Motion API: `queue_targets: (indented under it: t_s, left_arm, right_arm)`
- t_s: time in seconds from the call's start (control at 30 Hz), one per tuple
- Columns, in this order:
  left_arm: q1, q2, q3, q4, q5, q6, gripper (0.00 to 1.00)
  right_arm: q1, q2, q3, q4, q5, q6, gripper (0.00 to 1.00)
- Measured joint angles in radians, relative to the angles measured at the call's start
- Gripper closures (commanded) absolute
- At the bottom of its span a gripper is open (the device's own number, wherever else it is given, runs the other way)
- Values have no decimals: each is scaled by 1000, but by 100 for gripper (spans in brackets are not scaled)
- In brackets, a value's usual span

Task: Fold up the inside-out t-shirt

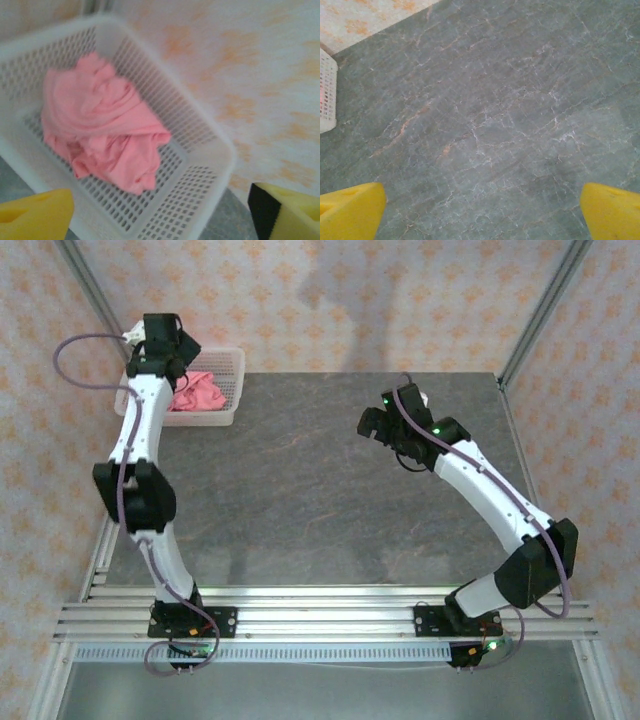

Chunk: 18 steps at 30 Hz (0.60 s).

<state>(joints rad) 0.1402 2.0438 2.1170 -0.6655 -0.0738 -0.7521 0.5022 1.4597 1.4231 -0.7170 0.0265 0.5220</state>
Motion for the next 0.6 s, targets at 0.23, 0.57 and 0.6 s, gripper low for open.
queue_targets:
  t_s: [0.23, 0.57, 0.6]
  left_arm:
    - [118, 490, 455, -135, 111, -160, 7]
    - [205, 702, 506, 105, 300, -266, 53]
    - [206, 702, 508, 121, 306, -279, 82]
  right_arm:
    - [5, -3, 12, -72, 37, 31, 0]
    - [21, -23, 20, -159, 82, 102, 1]
    - [21, -23, 21, -163, 82, 106, 1]
